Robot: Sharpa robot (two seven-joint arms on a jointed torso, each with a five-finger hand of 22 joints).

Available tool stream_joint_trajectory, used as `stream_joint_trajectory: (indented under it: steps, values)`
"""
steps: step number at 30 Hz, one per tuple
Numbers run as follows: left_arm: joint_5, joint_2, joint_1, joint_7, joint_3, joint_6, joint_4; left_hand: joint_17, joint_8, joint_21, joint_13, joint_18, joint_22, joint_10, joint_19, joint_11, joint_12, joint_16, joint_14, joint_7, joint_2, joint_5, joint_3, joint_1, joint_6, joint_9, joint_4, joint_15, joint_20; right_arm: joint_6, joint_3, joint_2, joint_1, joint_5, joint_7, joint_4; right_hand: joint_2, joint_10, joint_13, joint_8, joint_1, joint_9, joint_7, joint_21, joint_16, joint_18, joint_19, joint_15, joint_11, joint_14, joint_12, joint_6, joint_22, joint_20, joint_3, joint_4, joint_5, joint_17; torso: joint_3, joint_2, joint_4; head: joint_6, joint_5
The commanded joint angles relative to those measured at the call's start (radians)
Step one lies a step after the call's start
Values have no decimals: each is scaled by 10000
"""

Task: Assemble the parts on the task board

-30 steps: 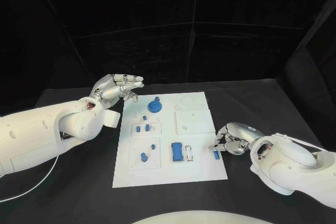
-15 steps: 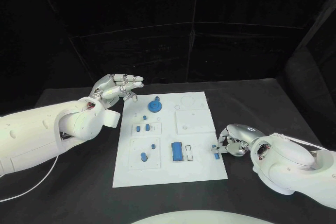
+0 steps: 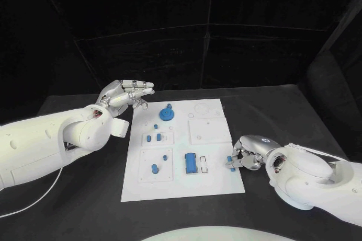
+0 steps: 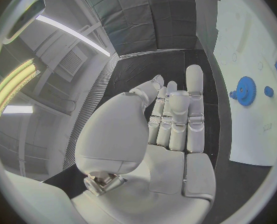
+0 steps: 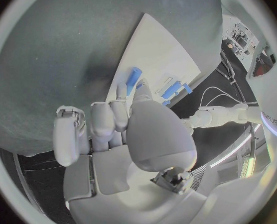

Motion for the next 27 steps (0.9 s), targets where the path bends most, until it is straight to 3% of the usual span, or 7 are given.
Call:
stream_joint_trajectory:
  steps: [1, 7, 16, 23, 27]
  values:
    - [18, -13, 11, 65, 5, 96, 20, -14, 51, -33, 14, 140, -14, -83, -16, 18, 36, -14, -38, 5, 15, 26, -51, -44, -63, 3, 8, 1, 36, 490, -48, 77, -84, -236, -65, -69, 92, -1, -8, 65, 343, 28, -43, -15, -71, -16, 229, -77, -83, 71, 74, 16, 1734, -57, 70, -178, 63, -20, 3, 1, 6, 6, 0]
    - [18, -36, 12, 66, 5, 94, 44, -40, 84, -57, 22, 140, -31, -110, -1, 18, 95, -1, -49, 5, 37, 25, -52, -25, -71, 8, -26, 0, 34, 917, -47, 324, -245, -1012, -172, -218, 217, -71, -76, 11, 963, 92, -11, -45, -159, -9, 204, -76, -70, 45, -52, -146, 1710, -66, 263, -601, 59, -151, 2, 7, 21, 10, 29]
    - [18, -65, 12, 69, 5, 89, 55, -40, 84, -57, 22, 140, -31, -110, -1, 18, 95, -1, -49, 5, 37, 25, -52, -25, -71, 8, -26, 0, 34, 1009, -45, 471, -330, -1208, -262, -192, 856, -143, -98, -160, 2076, 68, -39, -39, -197, -13, 216, -109, -106, 45, -137, -125, 1728, -101, 1144, -1269, -52, -167, 5, 1, -2, 11, 63]
    - [18, -66, 11, 70, 4, 92, 53, -40, 84, -57, 22, 140, -31, -110, -1, 18, 95, -1, -49, 5, 37, 25, -52, -25, -71, 8, -26, 0, 34, 531, -42, 354, -337, -427, -225, 73, 836, -121, -73, -326, 1840, 16, -7, -22, -163, -20, 236, -84, -76, 66, -116, -160, 1751, -88, 1369, -1180, 213, -92, 4, -3, 9, 28, 33]
    - [18, -57, 11, 69, 4, 92, 46, -40, 84, -57, 22, 140, -31, -110, -1, 18, 95, -1, -49, 5, 37, 25, -52, -25, -71, 8, -26, 0, 34, 23, -39, 182, -333, 849, 178, 214, 707, -104, -66, -547, 1302, -67, 40, -16, -137, -23, 245, -51, -42, 80, -113, -254, 1760, -64, 1403, -805, 947, -42, 0, -1, 27, 36, 48]
